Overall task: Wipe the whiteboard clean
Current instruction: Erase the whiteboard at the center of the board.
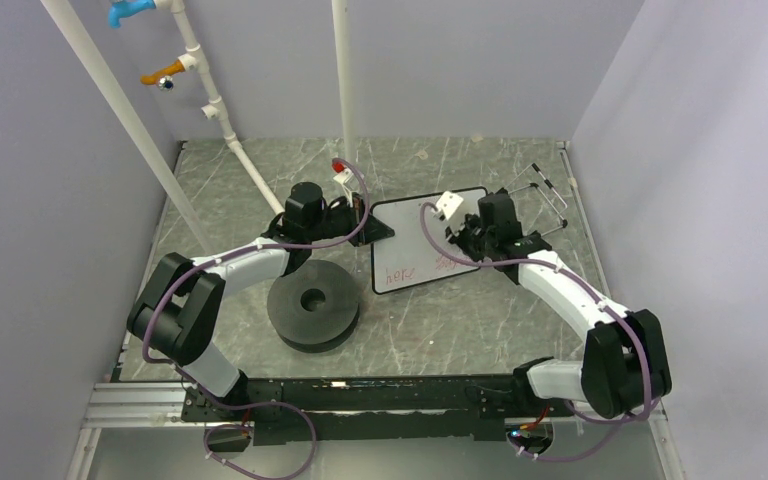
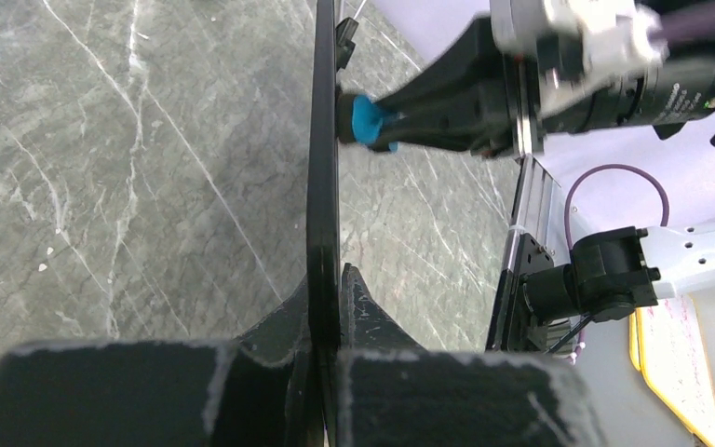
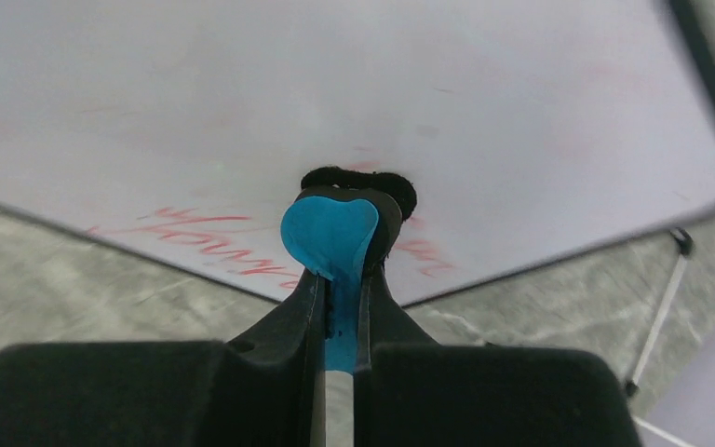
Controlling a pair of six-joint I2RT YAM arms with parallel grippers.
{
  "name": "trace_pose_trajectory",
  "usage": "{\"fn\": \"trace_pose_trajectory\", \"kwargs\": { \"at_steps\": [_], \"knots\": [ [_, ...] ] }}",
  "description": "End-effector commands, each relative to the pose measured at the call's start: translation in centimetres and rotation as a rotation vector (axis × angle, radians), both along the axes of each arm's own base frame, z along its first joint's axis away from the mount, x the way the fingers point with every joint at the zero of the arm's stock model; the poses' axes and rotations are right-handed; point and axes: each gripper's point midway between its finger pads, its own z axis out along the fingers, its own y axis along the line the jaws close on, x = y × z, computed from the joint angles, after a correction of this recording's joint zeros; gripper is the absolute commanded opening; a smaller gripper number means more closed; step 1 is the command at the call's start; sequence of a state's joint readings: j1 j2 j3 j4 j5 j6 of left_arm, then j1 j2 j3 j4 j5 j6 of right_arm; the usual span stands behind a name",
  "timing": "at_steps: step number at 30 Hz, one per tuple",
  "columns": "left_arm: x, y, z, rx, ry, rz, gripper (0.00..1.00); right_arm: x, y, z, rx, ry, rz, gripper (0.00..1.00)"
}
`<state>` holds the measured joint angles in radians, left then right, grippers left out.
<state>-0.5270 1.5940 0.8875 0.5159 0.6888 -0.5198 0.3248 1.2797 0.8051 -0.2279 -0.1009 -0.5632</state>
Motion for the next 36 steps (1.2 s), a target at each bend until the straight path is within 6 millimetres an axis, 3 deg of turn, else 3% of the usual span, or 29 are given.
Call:
{"fn": "trace_pose_trajectory", "kwargs": {
  "at_steps": [1, 3, 5, 9, 14, 18, 23, 25, 27, 31, 33, 36],
  "knots": [
    [-1.3, -1.4, 5.9, -0.124, -0.144, -0.103, 0.00, -4.3, 5.4, 0.1, 0.029, 0.070, 0.370, 0.00],
    [-1.3, -1.4, 5.8, -0.123, -0.141, -0.102, 0.00, -5.2, 6.3, 0.2, 0.040, 0.079, 0.420, 0.00],
    [-1.3, -1.4, 5.8, -0.124, -0.142, -0.104, 0.00, -3.9, 6.0, 0.8, 0.048, 0.049, 0.342, 0.00],
    [-1.4, -1.5, 5.7, -0.124, -0.137, -0.109, 0.00, 1.3, 2.1, 3.4, 0.073, -0.110, -0.018, 0.00],
    [-1.3, -1.5, 5.7, -0.124, -0.138, -0.111, 0.00, 3.0, -1.4, 3.9, 0.059, -0.169, -0.207, 0.00],
    [-1.3, -1.5, 5.8, -0.125, -0.140, -0.109, 0.00, 2.0, -0.2, 3.1, 0.056, -0.114, -0.106, 0.00],
    [-1.4, -1.5, 5.8, -0.127, -0.140, -0.109, 0.00, -3.7, 5.2, 0.4, 0.068, 0.078, 0.298, 0.00],
    [-1.4, -1.5, 5.9, -0.128, -0.143, -0.108, 0.00, -3.7, 5.6, 0.6, 0.069, 0.067, 0.305, 0.00],
    [-1.4, -1.4, 5.8, -0.126, -0.142, -0.107, 0.00, -1.6, 4.8, 1.7, 0.074, -0.002, 0.183, 0.00],
    [-1.5, -1.5, 5.9, -0.128, -0.143, -0.110, 0.00, 2.5, 0.1, 3.9, 0.081, -0.150, -0.157, 0.00],
    [-1.4, -1.5, 6.0, -0.128, -0.144, -0.111, 0.00, 3.0, -1.2, 4.0, 0.079, -0.167, -0.227, 0.00],
    [-1.5, -1.5, 5.9, -0.125, -0.142, -0.115, 0.00, 3.2, -1.6, 3.8, 0.069, -0.168, -0.246, 0.00]
  ]
}}
